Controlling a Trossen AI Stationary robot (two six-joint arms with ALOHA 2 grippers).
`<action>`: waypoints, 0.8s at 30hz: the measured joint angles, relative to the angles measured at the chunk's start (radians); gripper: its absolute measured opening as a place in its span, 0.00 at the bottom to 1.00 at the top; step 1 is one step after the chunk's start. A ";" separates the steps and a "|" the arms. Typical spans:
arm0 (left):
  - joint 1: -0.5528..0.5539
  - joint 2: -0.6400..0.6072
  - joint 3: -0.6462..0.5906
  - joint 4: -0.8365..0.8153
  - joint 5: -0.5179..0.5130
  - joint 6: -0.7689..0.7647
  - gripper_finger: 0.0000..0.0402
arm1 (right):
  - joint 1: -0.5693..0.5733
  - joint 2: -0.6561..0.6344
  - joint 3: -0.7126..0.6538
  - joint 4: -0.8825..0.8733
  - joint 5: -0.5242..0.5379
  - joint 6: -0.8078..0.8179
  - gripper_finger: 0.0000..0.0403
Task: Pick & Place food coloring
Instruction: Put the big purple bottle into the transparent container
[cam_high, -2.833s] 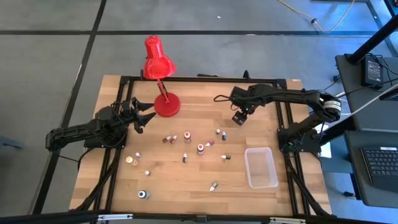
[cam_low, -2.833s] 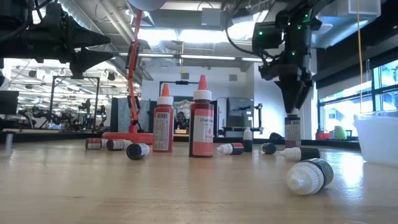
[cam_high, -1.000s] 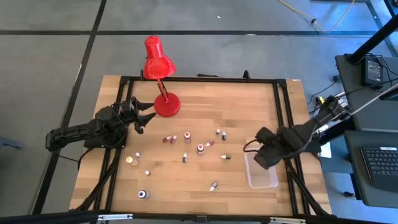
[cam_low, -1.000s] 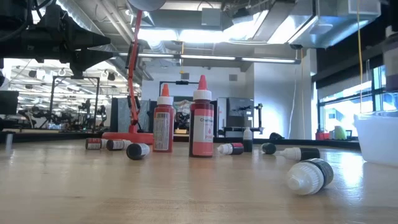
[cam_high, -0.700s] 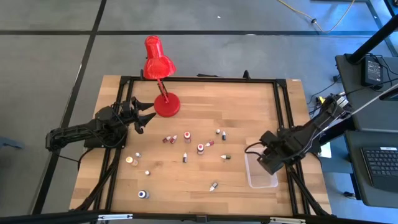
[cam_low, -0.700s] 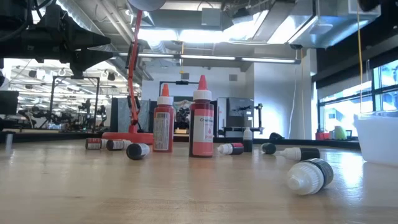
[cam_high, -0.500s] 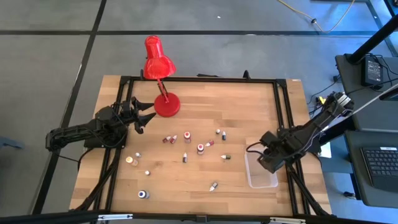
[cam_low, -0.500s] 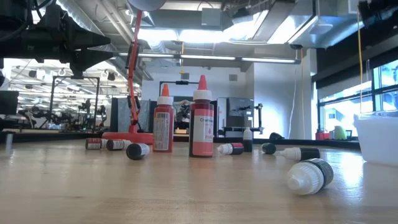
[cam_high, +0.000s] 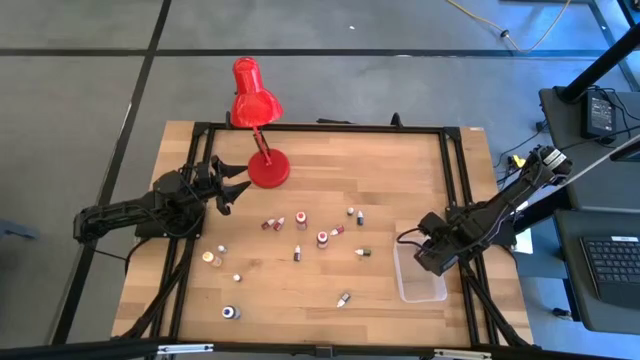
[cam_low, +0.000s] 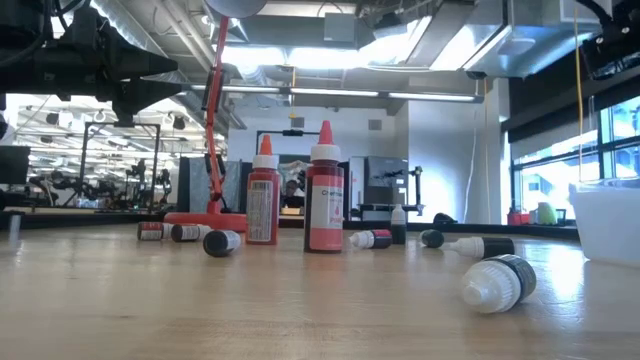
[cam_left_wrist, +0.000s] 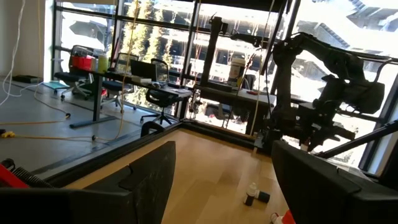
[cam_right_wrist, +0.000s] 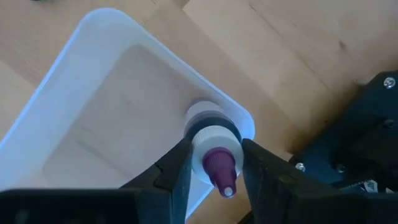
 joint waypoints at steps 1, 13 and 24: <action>0.000 0.000 0.000 0.000 0.000 0.000 0.65 | 0.000 0.000 0.000 0.000 0.000 0.000 0.36; 0.000 0.000 0.000 0.000 -0.003 0.000 0.65 | 0.000 0.000 0.000 -0.010 -0.001 -0.001 0.42; 0.000 0.000 0.000 0.000 -0.004 0.000 0.65 | -0.011 0.000 0.000 -0.035 0.009 -0.030 0.46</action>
